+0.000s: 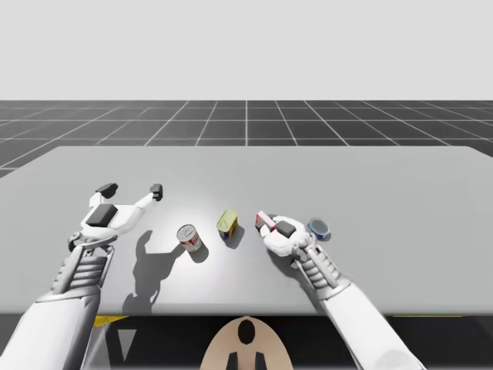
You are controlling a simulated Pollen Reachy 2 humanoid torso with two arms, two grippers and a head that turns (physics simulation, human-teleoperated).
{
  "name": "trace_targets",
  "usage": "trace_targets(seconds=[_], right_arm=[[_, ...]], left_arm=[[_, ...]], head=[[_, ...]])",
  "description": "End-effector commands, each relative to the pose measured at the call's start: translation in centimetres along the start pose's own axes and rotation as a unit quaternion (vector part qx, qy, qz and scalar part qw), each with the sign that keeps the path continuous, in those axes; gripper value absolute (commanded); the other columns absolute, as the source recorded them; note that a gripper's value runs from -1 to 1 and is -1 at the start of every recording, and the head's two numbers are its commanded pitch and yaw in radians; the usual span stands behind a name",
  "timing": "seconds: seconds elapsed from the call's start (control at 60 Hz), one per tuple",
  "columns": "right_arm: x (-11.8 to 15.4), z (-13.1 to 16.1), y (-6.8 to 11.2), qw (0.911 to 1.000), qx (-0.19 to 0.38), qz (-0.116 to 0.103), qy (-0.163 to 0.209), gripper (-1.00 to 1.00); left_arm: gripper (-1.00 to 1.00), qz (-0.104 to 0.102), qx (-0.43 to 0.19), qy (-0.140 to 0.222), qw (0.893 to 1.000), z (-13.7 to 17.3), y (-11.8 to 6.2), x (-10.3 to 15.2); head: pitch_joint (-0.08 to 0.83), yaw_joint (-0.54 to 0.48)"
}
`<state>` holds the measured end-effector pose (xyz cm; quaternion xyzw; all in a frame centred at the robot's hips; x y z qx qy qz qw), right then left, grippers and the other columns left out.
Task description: Pick up the gelatin box and lift it.
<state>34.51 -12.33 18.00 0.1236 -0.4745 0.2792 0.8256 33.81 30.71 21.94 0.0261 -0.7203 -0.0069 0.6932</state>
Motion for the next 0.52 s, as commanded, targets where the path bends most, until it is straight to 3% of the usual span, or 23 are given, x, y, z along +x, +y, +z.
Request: trace_targets(seconds=[0.017, 0.167, 0.383, 0.417, 0.517], right_arm=[[1.6, 0.8, 0.5, 0.9994, 0.008, -0.007, -0.032, 1.00], [4.3, 2.7, -0.5, 0.9975, -0.003, -0.006, -0.070, 1.00], [10.6, 7.2, -1.1, 0.9867, -0.024, 0.001, -0.161, 1.00], [12.3, 8.6, -1.2, 0.9797, -0.029, 0.002, -0.198, 1.00], [14.9, 11.2, -1.3, 0.9646, -0.048, 0.004, -0.259, 1.00]], left_arm=[[-1.00, -0.003, 0.001, 0.001, 1.000, -0.1, 0.0, -0.1], [-1.00, -0.003, 0.001, 0.001, 1.000, -0.1, -0.1, -0.1], [-1.00, -0.002, 0.002, -0.001, 1.000, -0.1, 0.0, 0.0], [-1.00, -0.002, 0.003, -0.001, 1.000, 0.0, 0.0, 0.0], [-1.00, -0.001, 0.003, -0.002, 1.000, 0.0, 0.0, 0.1]], head=[[0.323, -0.04], [0.331, -0.04], [0.331, -0.04], [0.329, -0.04], [0.326, -0.04]])
